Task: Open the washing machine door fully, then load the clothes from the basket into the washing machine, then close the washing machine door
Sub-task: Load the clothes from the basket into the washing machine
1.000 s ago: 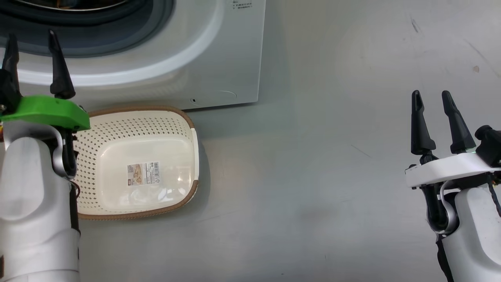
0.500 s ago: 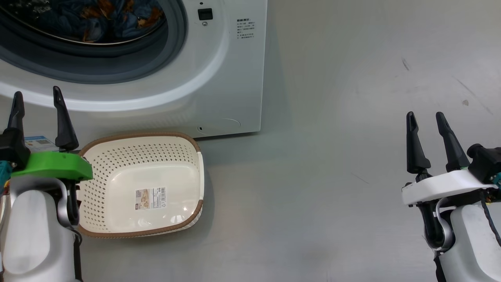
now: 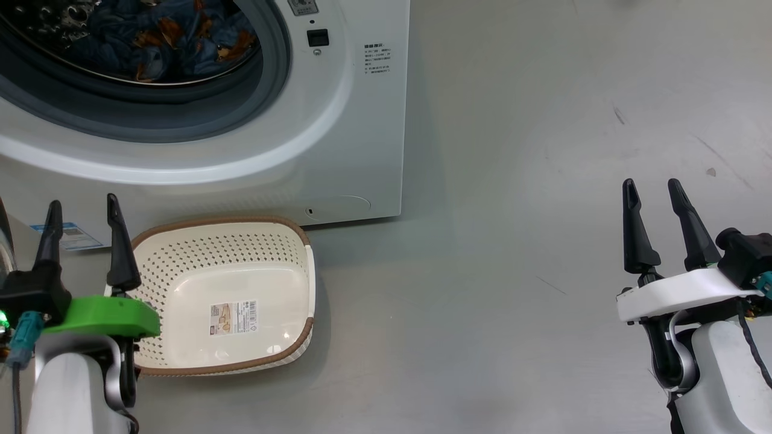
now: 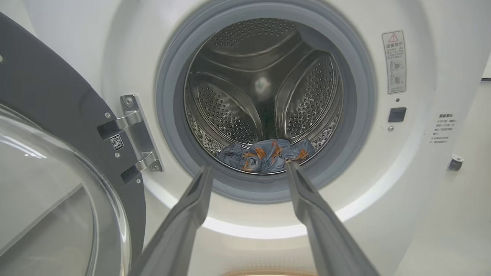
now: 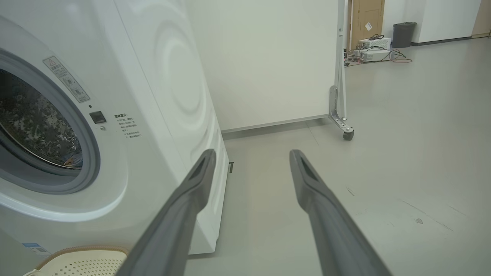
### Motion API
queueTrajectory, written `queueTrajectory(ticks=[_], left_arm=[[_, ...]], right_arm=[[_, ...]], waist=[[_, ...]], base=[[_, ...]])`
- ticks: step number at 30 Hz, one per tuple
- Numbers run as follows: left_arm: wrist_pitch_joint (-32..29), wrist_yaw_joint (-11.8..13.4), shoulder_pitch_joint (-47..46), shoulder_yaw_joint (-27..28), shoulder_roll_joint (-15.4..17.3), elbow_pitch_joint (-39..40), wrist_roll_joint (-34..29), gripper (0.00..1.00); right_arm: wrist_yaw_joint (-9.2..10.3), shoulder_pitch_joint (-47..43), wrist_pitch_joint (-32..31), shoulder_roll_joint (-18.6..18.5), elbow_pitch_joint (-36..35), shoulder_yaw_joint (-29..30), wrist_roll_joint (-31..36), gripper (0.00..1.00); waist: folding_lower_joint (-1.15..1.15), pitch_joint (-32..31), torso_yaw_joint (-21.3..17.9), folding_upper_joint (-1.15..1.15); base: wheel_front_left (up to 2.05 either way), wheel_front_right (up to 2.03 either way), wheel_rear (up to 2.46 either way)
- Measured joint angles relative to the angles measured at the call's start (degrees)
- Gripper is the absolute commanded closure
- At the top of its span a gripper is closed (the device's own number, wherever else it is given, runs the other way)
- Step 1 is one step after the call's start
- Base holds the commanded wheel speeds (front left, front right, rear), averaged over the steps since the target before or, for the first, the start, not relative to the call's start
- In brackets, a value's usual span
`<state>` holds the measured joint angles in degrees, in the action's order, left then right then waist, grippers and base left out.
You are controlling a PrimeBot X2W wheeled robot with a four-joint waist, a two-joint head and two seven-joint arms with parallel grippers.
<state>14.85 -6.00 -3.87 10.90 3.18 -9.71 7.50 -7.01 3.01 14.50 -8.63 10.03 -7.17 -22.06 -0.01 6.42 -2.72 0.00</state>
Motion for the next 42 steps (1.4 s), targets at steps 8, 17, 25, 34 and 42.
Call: queueTrajectory(ticks=[8, 17, 25, 34, 42], left_arm=[[0.0, 0.1, 4.9, -0.3, -0.4, 1.6, 0.0, 0.00], [0.0, 0.5, 8.5, -2.0, -0.6, 3.1, 0.0, 0.00], [0.0, 0.5, 10.3, -4.0, -0.6, 3.2, -0.1, 0.00], [0.0, 0.5, 10.7, -4.4, -0.6, 4.1, 0.2, 0.00], [0.0, 1.1, 11.1, -4.5, -0.6, 4.3, 0.2, 0.00]], right_arm=[[0.00, -0.1, 0.0, 0.0, -0.2, 0.7, 0.2, 0.00], [0.00, -1.4, 0.0, 0.0, -0.4, 0.7, 0.7, 0.00], [0.00, -1.5, 0.0, 0.0, -0.5, 1.0, 1.5, 0.00], [0.00, -2.4, 0.0, 0.6, -0.6, 1.2, 1.6, 0.00], [0.00, -2.4, 0.0, 1.0, -0.7, 1.5, 2.0, 0.00]], waist=[[0.00, -0.7, -0.2, 0.00], [0.00, -1.2, 0.0, 0.00], [0.00, -1.4, 0.1, 0.00], [0.00, -1.5, 0.3, 0.00], [0.00, -1.6, 0.3, 0.00]], base=[[0.00, 0.00, 0.00], [0.00, 0.00, 0.00], [0.00, 0.00, 0.00], [0.00, 0.00, 0.00], [0.00, 0.00, 0.00]])
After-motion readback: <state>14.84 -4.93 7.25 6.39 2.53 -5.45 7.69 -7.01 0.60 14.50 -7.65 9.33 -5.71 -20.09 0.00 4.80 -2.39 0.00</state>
